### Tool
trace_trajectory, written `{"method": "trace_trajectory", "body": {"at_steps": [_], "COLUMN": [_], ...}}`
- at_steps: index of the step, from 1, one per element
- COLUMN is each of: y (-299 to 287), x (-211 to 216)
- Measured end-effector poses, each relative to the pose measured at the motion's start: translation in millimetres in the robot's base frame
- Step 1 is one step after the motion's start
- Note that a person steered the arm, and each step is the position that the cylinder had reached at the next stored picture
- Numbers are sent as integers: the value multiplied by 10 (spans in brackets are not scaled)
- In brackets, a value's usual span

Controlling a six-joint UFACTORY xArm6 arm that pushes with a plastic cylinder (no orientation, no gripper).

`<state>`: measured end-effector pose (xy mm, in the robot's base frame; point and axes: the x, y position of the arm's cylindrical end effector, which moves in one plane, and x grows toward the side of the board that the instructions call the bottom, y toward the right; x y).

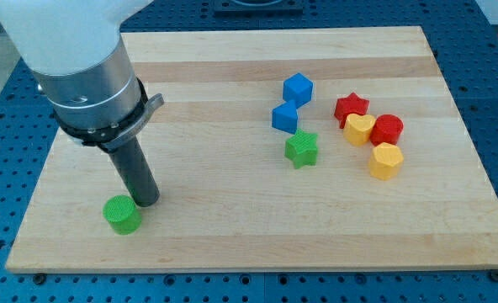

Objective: Slide green circle to the bottom left of the board

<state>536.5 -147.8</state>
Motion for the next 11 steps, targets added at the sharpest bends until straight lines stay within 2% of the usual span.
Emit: {"method": "trace_trajectory", "body": {"at_steps": [4, 7, 11], "y": [165, 139, -454], "x": [5, 210, 273]}}
